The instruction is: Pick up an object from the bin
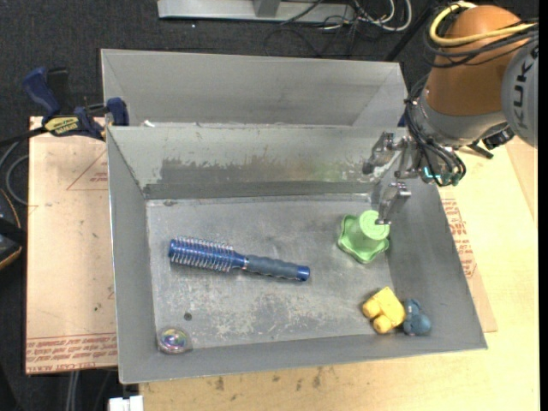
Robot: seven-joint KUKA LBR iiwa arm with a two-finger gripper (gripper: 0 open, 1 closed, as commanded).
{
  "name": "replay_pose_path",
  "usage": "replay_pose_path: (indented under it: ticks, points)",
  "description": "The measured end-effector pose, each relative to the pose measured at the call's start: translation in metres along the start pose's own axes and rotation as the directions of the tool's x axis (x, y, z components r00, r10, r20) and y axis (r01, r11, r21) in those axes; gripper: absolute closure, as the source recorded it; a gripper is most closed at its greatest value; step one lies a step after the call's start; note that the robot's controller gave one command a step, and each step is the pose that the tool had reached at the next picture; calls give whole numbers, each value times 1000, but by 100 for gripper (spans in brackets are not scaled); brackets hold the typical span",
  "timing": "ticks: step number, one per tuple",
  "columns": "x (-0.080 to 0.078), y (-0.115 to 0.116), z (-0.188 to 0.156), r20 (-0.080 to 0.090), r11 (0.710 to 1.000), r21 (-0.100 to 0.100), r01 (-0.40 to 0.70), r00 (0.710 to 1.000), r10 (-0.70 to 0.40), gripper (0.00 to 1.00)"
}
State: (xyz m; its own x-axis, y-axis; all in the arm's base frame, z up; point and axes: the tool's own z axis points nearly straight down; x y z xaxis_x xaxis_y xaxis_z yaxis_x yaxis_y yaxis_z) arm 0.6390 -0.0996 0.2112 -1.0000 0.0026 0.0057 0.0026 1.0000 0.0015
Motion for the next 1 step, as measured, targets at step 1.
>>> replay_pose_path:
  ticks: [1]
  points:
    - [21,-31,138,14,983,3,186,982,-186,0]
